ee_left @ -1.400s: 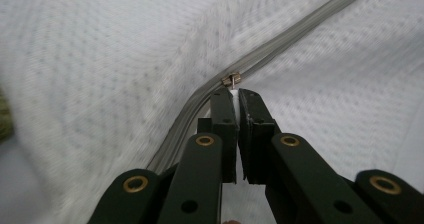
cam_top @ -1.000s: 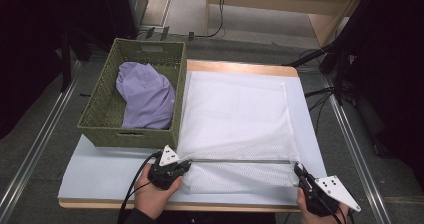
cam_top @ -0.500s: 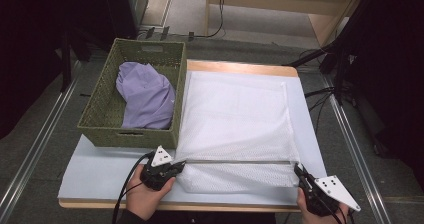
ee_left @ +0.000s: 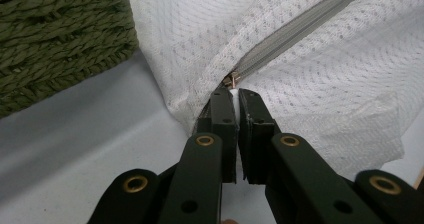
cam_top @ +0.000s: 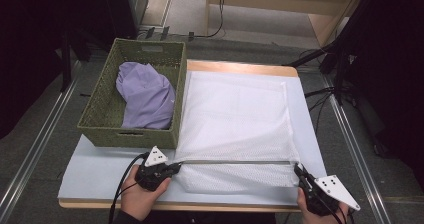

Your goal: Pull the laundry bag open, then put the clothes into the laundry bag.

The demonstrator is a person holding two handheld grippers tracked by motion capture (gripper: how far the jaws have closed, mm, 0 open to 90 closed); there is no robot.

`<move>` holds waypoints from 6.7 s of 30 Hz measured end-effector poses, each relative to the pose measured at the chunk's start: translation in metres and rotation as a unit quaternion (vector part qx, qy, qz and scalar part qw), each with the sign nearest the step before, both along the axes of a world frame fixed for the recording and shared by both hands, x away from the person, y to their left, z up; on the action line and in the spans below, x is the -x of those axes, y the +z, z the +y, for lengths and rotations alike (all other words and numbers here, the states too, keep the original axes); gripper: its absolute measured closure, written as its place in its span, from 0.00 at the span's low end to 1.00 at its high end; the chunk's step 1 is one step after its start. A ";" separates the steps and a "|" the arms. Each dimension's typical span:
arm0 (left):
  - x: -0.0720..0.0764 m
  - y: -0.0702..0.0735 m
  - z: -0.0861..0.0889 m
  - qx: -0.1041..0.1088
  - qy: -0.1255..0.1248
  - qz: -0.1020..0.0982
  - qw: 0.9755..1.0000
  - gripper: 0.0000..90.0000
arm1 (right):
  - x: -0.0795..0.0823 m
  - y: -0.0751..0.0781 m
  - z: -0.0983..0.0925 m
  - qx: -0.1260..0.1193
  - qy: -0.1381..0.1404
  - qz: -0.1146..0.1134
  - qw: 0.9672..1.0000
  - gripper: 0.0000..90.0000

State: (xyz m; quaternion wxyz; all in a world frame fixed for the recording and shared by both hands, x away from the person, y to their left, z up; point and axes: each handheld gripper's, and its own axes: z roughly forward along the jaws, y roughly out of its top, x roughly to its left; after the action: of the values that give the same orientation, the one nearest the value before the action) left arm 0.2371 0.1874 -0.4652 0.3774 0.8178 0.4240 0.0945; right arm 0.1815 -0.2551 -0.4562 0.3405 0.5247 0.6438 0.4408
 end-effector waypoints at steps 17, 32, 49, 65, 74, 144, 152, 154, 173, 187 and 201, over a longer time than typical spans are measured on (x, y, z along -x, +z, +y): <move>0.001 0.001 0.020 0.013 0.013 0.006 1.000 0.97 | -0.001 -0.001 -0.001 0.001 -0.006 0.005 1.000 0.99; 0.005 0.004 0.035 0.090 -0.009 -0.001 0.996 0.97 | 0.000 -0.003 -0.007 0.007 -0.017 -0.001 1.000 0.99; 0.007 -0.002 0.032 0.105 -0.015 0.004 0.994 0.90 | -0.001 -0.017 -0.013 0.010 -0.029 0.030 0.999 0.97; 0.010 0.004 0.045 0.125 0.015 -0.026 0.992 0.71 | 0.002 -0.016 -0.027 -0.013 -0.070 0.011 0.997 0.64; 0.013 0.010 0.042 0.128 0.018 -0.048 0.990 0.72 | 0.009 0.003 -0.025 -0.016 -0.055 -0.014 0.998 0.64; 0.003 -0.017 -0.088 0.053 -0.118 0.017 0.991 1.00 | -0.063 -0.030 0.097 0.005 0.240 0.153 0.959 0.68; 0.003 -0.018 -0.088 0.057 -0.117 0.020 0.991 1.00 | -0.063 -0.029 0.100 0.024 0.232 0.159 0.959 1.00; 0.003 -0.018 -0.088 0.057 -0.118 0.020 0.991 1.00 | -0.063 -0.027 0.102 0.034 0.232 0.164 0.958 1.00; 0.003 -0.018 -0.087 0.060 -0.116 0.021 0.991 1.00 | -0.105 -0.029 0.097 -0.003 0.212 0.155 0.965 1.00; 0.003 -0.018 -0.087 0.060 -0.117 0.023 0.991 1.00 | -0.064 -0.030 0.094 0.012 0.249 0.162 0.955 0.62; 0.003 -0.018 -0.087 0.061 -0.116 0.024 0.991 1.00 | -0.063 -0.025 0.098 0.034 0.243 0.167 0.955 1.00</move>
State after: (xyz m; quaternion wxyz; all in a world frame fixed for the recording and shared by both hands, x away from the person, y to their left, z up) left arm 0.2345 0.1007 -0.4833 0.4245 0.8390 0.3404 0.0043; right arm 0.2442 -0.1569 -0.4813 0.1279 0.4064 0.8143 0.3943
